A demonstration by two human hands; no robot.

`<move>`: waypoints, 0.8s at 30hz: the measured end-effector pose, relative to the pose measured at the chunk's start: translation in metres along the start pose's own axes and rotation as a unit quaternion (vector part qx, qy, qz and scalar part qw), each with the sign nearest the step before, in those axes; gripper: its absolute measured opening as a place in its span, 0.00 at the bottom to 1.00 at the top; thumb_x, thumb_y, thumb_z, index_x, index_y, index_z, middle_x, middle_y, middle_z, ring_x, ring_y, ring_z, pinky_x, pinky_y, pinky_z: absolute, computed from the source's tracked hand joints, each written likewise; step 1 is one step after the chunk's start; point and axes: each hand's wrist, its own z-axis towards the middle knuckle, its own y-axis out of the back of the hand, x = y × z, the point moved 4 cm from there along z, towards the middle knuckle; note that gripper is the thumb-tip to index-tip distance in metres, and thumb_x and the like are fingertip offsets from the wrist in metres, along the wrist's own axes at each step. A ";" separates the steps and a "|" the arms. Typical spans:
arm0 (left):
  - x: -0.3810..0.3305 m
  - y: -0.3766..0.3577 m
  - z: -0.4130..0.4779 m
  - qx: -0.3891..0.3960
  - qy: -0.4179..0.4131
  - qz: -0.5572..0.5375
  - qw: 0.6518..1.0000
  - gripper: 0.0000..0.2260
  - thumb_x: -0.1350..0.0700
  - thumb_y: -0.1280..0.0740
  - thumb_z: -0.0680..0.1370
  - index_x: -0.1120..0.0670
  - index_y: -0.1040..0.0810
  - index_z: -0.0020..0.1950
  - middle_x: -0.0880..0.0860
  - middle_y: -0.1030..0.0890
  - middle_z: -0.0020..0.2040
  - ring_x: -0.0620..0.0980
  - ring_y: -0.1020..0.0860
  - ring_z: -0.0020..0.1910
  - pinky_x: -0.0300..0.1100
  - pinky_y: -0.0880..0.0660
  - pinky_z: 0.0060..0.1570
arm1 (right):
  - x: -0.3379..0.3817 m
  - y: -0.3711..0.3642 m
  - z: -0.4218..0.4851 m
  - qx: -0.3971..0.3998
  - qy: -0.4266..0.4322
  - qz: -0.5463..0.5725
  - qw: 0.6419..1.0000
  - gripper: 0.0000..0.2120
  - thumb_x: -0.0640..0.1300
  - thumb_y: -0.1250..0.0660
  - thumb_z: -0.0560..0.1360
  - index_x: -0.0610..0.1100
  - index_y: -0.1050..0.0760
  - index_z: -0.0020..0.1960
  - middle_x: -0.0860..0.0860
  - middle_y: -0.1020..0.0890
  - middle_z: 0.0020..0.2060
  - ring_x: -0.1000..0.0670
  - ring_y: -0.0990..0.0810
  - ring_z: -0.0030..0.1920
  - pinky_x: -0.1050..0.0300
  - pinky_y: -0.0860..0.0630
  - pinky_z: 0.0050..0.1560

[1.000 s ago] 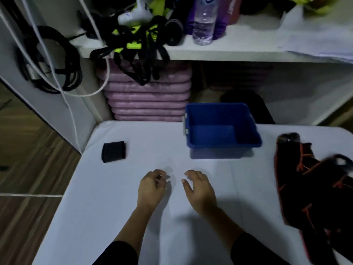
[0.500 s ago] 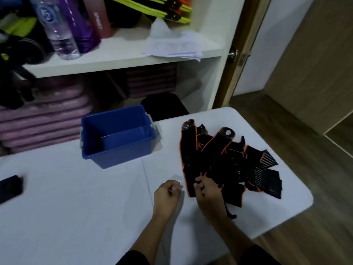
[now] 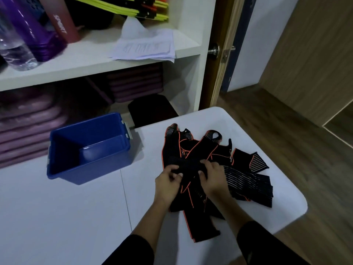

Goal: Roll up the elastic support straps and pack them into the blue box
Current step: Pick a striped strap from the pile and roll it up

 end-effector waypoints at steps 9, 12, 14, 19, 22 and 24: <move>-0.003 -0.068 0.018 0.103 0.096 0.040 0.989 0.18 0.55 0.33 0.75 0.51 0.29 0.65 0.55 0.20 0.50 0.49 0.22 0.41 0.39 0.23 0.46 | -0.046 -0.012 0.052 0.263 0.042 -0.190 0.945 0.27 0.53 0.42 0.78 0.56 0.46 0.75 0.46 0.32 0.69 0.42 0.35 0.68 0.48 0.42 0.66; -0.004 -0.074 0.023 0.090 0.098 0.052 0.990 0.20 0.55 0.33 0.75 0.50 0.31 0.67 0.56 0.22 0.58 0.52 0.21 0.50 0.39 0.24 0.51 | -0.047 -0.011 0.055 0.259 0.040 -0.177 0.949 0.26 0.53 0.40 0.78 0.58 0.43 0.73 0.48 0.29 0.66 0.43 0.35 0.66 0.48 0.42 0.64; -0.006 -0.076 0.026 0.070 0.088 0.044 0.993 0.20 0.55 0.33 0.75 0.50 0.30 0.67 0.55 0.23 0.60 0.52 0.24 0.58 0.40 0.27 0.58 | -0.048 -0.009 0.058 0.244 0.025 -0.140 0.959 0.25 0.53 0.39 0.77 0.60 0.41 0.72 0.48 0.28 0.63 0.44 0.35 0.65 0.50 0.42 0.63; -0.011 -0.076 0.028 -0.007 0.087 0.045 0.995 0.18 0.56 0.34 0.76 0.54 0.27 0.66 0.56 0.27 0.64 0.53 0.26 0.62 0.40 0.30 0.60 | -0.048 -0.003 0.063 0.230 0.020 -0.055 0.971 0.23 0.51 0.35 0.75 0.57 0.35 0.70 0.49 0.26 0.59 0.47 0.33 0.65 0.52 0.43 0.63; -0.020 -0.077 0.027 -0.041 0.049 0.035 0.997 0.18 0.58 0.32 0.75 0.55 0.25 0.64 0.54 0.25 0.63 0.52 0.28 0.64 0.43 0.32 0.65 | -0.045 0.003 0.066 0.187 0.006 0.048 0.981 0.22 0.46 0.30 0.72 0.54 0.29 0.65 0.52 0.25 0.53 0.50 0.28 0.59 0.50 0.35 0.64; -0.027 -0.073 0.025 -0.058 0.039 0.003 0.998 0.17 0.59 0.31 0.74 0.53 0.24 0.63 0.51 0.24 0.62 0.49 0.28 0.63 0.40 0.32 0.64 | -0.041 0.008 0.067 0.179 -0.024 0.149 0.972 0.21 0.42 0.29 0.72 0.51 0.27 0.63 0.51 0.26 0.50 0.52 0.27 0.57 0.51 0.30 0.62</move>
